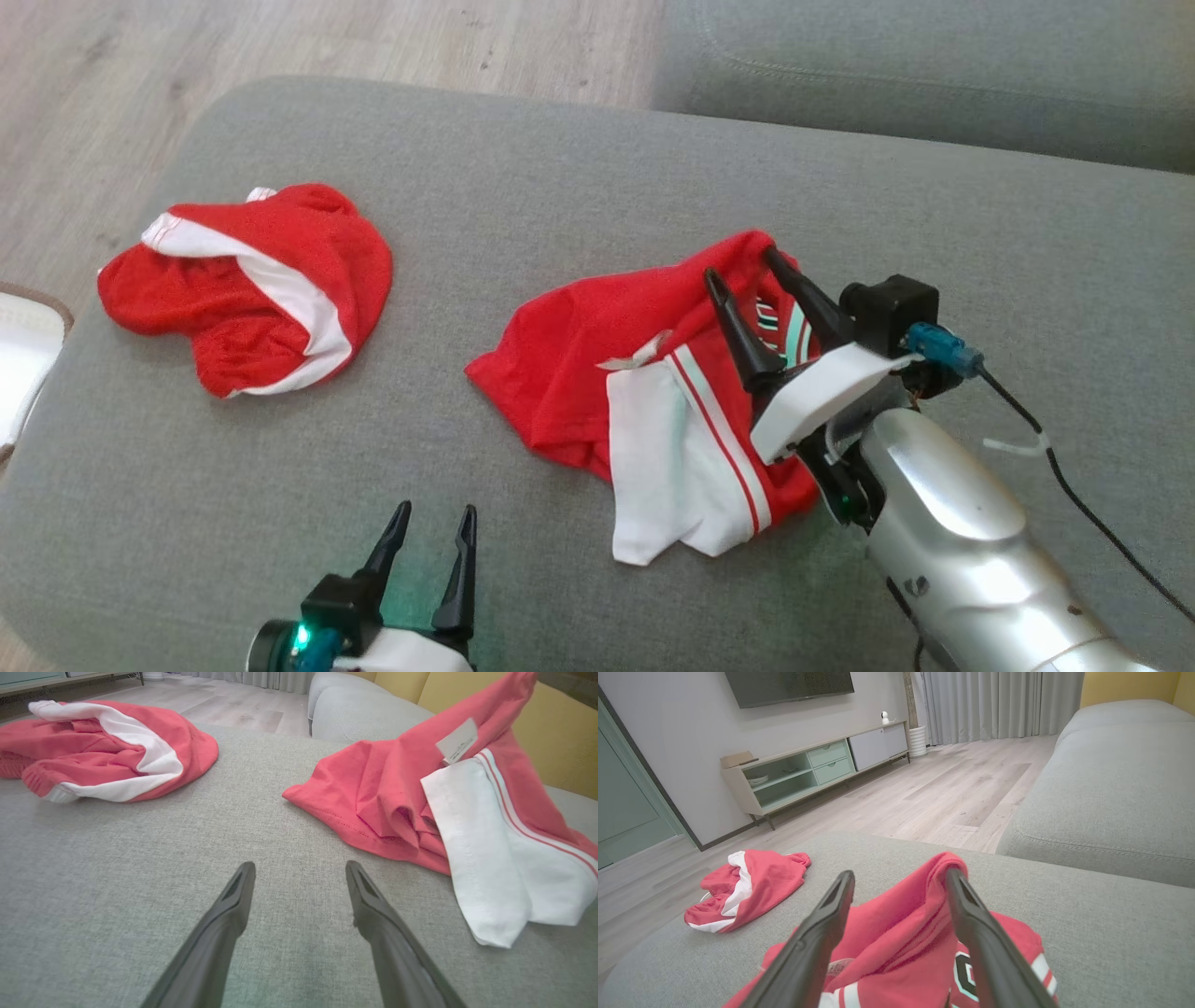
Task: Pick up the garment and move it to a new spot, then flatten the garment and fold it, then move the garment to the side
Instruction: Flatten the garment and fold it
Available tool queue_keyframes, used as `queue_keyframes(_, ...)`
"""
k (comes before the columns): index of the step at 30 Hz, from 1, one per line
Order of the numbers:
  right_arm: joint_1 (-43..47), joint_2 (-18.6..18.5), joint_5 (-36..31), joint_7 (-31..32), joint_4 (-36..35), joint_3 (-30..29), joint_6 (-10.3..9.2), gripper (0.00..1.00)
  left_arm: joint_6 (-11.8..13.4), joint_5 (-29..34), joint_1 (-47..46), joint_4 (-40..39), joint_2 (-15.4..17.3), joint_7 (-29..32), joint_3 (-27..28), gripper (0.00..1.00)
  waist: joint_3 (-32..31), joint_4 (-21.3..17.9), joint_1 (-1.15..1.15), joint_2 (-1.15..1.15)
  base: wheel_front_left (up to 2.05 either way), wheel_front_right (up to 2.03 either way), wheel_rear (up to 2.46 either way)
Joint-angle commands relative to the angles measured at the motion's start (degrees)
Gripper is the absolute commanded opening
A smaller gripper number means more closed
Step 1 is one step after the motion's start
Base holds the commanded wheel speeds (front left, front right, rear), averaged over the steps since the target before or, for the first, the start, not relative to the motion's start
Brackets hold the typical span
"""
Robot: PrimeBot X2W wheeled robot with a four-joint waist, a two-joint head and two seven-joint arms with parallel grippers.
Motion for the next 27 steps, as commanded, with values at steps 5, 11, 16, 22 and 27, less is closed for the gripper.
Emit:
queue_keyframes(5,-0.46,1.43,0.47,-1.99,0.2,1.37,-0.04,1.0,0.47,-0.64,-2.04,-1.21,0.14,-0.47,2.23,1.0,0.25,-0.25,0.0,0.0,0.0,0.0,0.0)
queue_keyframes(11,7.76,-0.47,2.7,-2.41,-5.88,7.33,-0.04,1.0,0.72,-0.97,-1.68,-1.63,0.14,-0.47,2.7,1.0,-0.04,-2.32,0.0,0.0,0.0,0.0,0.0)
queue_keyframes(16,14.18,-3.8,2.18,-2.44,-8.58,5.54,-0.04,1.0,0.68,-1.22,-1.93,-2.12,0.14,-0.47,2.51,1.0,0.73,-3.36,0.0,0.0,0.0,0.0,0.0)
queue_keyframes(22,18.36,-3.05,-1.36,-2.45,-8.87,1.82,-0.04,1.0,0.62,-1.33,-2.29,-2.18,0.14,-0.47,1.89,1.0,1.64,-3.14,0.0,0.0,0.0,0.0,0.0)
queue_keyframes(27,19.57,-2.51,-4.05,-2.45,-7.75,2.18,-0.04,1.0,0.69,-1.53,-2.45,-2.02,0.14,-0.47,1.49,1.0,2.06,-2.34,0.0,0.0,0.0,0.0,0.0)
